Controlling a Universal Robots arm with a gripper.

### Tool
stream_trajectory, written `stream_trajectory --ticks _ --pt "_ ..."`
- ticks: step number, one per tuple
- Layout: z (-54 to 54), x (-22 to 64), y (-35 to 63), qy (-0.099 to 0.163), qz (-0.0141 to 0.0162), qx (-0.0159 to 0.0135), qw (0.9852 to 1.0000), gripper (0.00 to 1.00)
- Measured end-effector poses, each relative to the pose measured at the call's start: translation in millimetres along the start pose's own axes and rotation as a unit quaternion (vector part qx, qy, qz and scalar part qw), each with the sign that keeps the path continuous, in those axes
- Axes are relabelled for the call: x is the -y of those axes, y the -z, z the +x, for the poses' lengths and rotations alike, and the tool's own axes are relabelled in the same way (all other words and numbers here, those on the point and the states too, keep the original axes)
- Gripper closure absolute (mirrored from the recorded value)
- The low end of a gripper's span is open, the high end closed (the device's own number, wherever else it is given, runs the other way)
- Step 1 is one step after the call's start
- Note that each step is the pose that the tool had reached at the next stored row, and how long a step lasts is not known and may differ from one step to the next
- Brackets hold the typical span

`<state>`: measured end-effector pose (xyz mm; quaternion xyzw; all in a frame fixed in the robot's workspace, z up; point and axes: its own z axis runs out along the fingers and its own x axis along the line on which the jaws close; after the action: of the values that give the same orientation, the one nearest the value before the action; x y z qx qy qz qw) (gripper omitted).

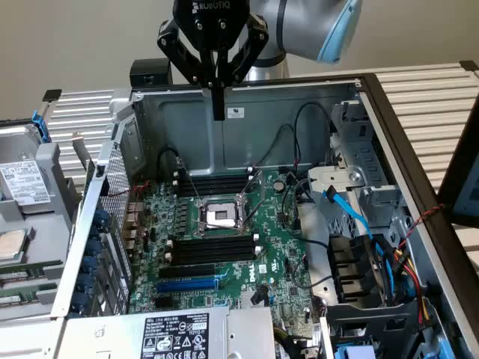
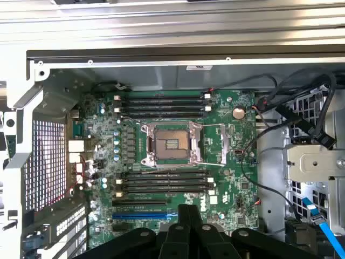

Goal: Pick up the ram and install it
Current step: 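Reach for the ram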

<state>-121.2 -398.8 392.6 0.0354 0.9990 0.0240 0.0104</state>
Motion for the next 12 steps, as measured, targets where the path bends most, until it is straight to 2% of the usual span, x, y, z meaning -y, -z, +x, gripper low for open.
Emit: stream_trajectory --ticks 12 --pt "0.0 0.0 0.0 0.0 0.0 0.0 1.0 0.89"
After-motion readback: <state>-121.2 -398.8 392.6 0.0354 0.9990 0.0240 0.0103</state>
